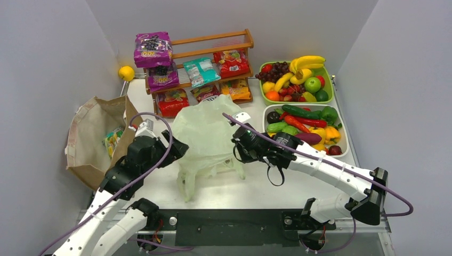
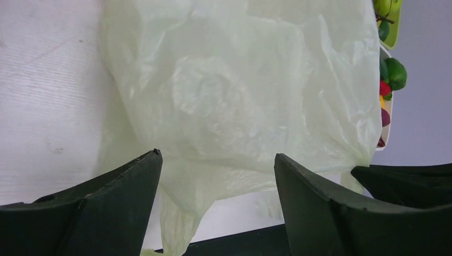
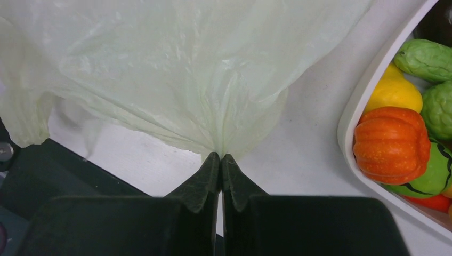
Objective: Place the food into the grocery bag and tie it
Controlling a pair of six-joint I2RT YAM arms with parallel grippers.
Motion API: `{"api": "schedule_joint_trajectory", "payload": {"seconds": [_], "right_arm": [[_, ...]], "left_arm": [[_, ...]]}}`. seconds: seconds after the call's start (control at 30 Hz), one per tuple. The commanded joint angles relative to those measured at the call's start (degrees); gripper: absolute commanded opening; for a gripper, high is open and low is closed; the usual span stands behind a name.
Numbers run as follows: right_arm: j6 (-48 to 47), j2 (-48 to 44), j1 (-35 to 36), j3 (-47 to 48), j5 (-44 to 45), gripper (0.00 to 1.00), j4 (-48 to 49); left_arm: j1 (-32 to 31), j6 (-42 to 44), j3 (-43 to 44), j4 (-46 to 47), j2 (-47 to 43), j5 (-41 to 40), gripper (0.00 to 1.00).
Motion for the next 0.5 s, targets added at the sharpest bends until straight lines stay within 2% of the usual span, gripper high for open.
{"api": "schedule_joint_trajectory", "payload": {"seconds": [0.0,0.13,0.23,0.33,0.4,0.47], "right_arm": [[-2.5,0.9,0.3,6.0,-5.1,0.00,-3.1],[-2.1,1.9,0.3,9.6,-7.7,0.00,-6.1],[-1.1,2.9,0.3,12.6,-8.0,0.00,-8.2],[-0.3,3.7,0.3,14.0,-8.5,0.00,-9.4],[-0.2,4.3,0.3,15.0,-8.9,0.00,-9.9],[-0.1,4.4,0.2,15.6,-9.3,0.00,-10.3]], "left_arm": [[0.2,13.7,10.6,-3.6,2.6,2.0,0.77],[-0.7,25.8,16.6,-6.3,6.8,7.6,0.79],[-3.8,34.0,20.8,-9.7,9.7,10.4,0.79],[-9.7,38.7,21.6,-9.4,10.6,4.1,0.80],[-19.0,42.7,19.9,-6.1,9.7,-1.3,0.80],[-24.0,45.9,18.6,-4.2,9.9,-4.4,0.80]]}}
